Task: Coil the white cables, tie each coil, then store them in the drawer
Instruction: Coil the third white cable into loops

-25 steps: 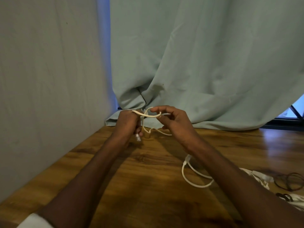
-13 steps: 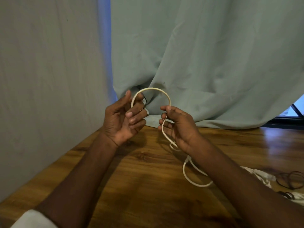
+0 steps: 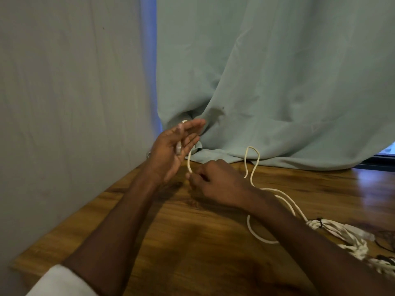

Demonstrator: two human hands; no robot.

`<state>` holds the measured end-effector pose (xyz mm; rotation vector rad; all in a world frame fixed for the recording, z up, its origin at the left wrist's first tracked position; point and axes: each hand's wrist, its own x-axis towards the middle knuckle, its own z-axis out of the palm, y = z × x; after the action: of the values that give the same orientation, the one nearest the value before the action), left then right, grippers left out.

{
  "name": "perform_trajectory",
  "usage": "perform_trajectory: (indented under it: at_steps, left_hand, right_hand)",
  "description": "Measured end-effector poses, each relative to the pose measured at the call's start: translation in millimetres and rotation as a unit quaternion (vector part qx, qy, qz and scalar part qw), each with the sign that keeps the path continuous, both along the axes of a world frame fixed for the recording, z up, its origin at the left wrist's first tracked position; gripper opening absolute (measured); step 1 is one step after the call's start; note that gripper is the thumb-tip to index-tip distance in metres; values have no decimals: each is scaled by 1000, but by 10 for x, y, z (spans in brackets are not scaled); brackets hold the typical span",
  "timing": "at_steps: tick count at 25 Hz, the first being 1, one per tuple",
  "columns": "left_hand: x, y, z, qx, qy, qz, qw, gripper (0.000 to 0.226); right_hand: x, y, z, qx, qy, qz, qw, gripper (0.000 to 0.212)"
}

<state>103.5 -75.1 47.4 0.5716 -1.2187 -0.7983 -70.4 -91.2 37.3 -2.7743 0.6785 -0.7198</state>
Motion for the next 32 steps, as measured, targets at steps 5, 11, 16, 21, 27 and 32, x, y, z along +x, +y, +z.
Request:
perform_trajectory:
  at_steps: [5, 11, 16, 21, 27, 32]
  left_hand:
    - [-132, -9, -128, 69, -199, 103, 972, 33]
    - [-205, -9, -112, 111, -159, -66, 979, 53]
    - [-278, 20, -140, 177, -32, -259, 949, 41]
    - [-320, -37, -122, 135, 64, -314, 938, 36]
    - [-78, -116, -70, 87, 230, -385, 889, 30]
    - [9, -36, -13, 58, 279, -227, 931, 44]
  right_hand:
    - [-105, 42, 150, 84, -102, 98, 986, 29]
    - [-375, -290, 296, 208, -328, 63, 920, 37]
    - [-348, -399, 231, 263, -434, -2, 862, 31]
    - [-288, -459, 92, 267, -375, -59, 886, 34]
    - [-166, -374, -3, 190, -156, -103, 964, 35]
    - [-45, -168, -42, 106, -26, -76, 991, 38]
